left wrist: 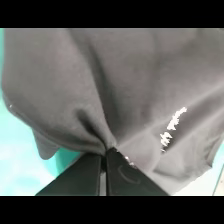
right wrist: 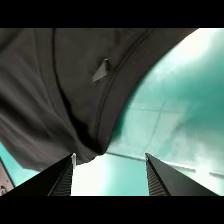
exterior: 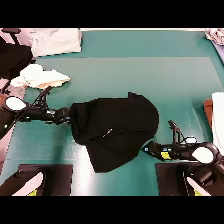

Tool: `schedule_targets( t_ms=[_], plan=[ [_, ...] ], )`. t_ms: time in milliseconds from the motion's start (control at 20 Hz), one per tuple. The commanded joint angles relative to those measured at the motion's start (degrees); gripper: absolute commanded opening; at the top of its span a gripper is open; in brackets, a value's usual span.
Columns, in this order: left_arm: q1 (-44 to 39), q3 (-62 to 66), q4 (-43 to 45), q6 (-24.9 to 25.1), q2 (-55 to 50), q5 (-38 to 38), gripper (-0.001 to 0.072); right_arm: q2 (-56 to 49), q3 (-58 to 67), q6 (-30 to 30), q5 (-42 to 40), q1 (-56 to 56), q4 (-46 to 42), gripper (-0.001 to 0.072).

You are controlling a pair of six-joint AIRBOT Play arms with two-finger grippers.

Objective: Fold the shirts.

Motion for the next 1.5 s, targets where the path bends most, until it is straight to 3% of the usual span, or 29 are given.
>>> schedule_targets(
  t_ms=[0,250,400,550,600,700,750,850,1000,1100,1250,1450],
  plan=[
    [-0.1,0.1,-1.7,-0.2,0.9,-0.8,0.0031,0.0,-2.1,1.5,-5.7,2.6,0.0,0.0517],
    [-0.1,0.1,-1.7,-0.2,0.9,-0.1,0.0031,-7.2,-3.6,7.0,-18.7,12.5,0.1,0.0516],
    [-0.1,0.1,-1.9,-0.2,0.9,-0.1,0.0031,-17.6,0.3,10.1,-29.6,22.0,0.0,0.0517],
    [-0.1,0.1,-1.9,-0.4,0.9,-0.2,0.0031,-30.5,6.7,11.1,-34.9,28.5,0.0,0.0513],
    [-0.1,0.1,-1.9,-0.5,0.9,-0.2,0.0031,-34.2,9.6,10.3,-35.1,29.7,-0.2,0.0463],
    [-0.1,0.1,-1.9,-1.7,0.9,-0.2,0.0030,-38.0,15.8,3.8,-34.1,30.2,-0.6,0.0104],
    [-0.1,0.2,-2.0,-1.8,0.9,-0.2,0.0030,-38.2,18.9,-0.2,-31.6,29.1,-0.6,0.0025],
    [-0.1,1.7,-2.0,-1.8,0.9,-1.3,0.0030,-35.9,24.3,-3.6,-21.3,24.3,-2.9,0.0023],
    [-0.1,7.4,-1.9,-3.6,0.9,-3.2,0.0030,-26.4,29.7,-3.8,-4.5,13.6,-14.7,0.0022],
    [-0.1,12.0,-1.9,-5.6,0.9,-3.8,0.0030,-18.9,33.2,-9.6,3.5,4.3,-16.8,0.0021],
    [-0.1,20.3,-1.9,-9.1,0.9,-3.7,0.0030,-12.3,41.1,-23.6,12.6,-11.5,-12.7,0.0021],
    [-0.1,33.3,-2.0,-13.9,0.9,-5.2,0.0030,-13.0,54.4,-41.7,21.9,-32.7,4.8,0.0021]
  ],
)
